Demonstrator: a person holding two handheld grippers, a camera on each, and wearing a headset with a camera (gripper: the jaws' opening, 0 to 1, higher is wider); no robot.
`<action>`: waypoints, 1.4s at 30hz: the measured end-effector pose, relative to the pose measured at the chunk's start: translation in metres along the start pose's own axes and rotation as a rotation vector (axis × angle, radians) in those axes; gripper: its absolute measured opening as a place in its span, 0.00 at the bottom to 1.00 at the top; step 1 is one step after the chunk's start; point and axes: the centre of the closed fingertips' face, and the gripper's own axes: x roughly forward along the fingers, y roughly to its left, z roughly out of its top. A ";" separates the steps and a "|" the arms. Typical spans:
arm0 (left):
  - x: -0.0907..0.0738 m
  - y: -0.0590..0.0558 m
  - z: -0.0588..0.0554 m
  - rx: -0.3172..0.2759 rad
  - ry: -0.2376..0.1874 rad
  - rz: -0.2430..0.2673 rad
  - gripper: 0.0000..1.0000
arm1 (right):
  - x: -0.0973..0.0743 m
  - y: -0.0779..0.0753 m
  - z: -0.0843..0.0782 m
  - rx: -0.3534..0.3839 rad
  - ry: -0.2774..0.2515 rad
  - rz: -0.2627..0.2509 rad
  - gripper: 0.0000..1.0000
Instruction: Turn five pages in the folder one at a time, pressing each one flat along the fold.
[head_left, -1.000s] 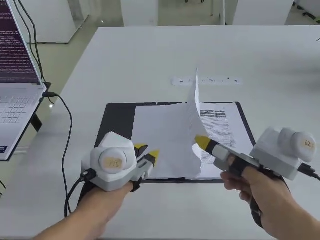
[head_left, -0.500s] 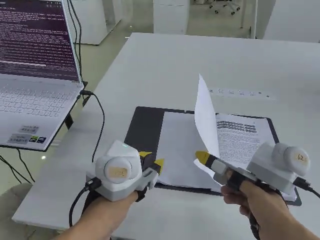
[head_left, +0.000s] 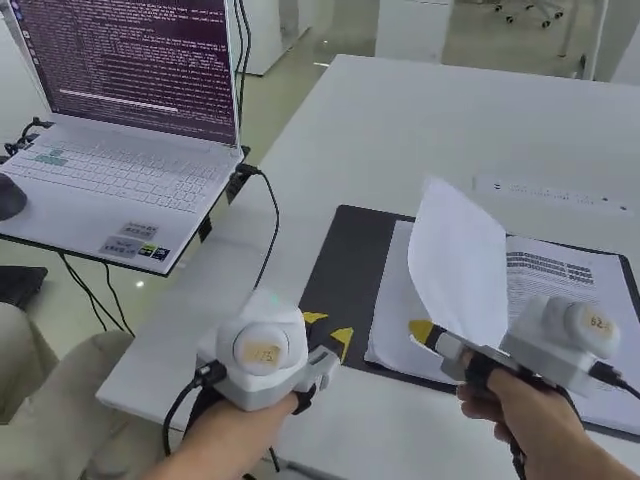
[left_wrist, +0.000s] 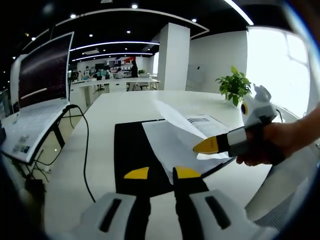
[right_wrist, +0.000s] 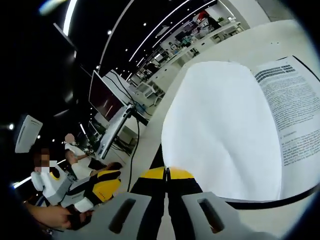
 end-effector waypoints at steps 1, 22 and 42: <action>0.000 0.000 -0.001 -0.003 0.001 0.000 0.16 | 0.003 -0.002 -0.002 -0.005 0.008 -0.006 0.00; 0.003 0.001 -0.018 -0.028 0.039 0.000 0.16 | 0.027 -0.025 -0.041 -0.060 0.149 -0.056 0.00; 0.056 -0.032 -0.018 0.071 0.104 -0.110 0.15 | -0.016 -0.018 -0.021 -0.008 0.078 0.040 0.08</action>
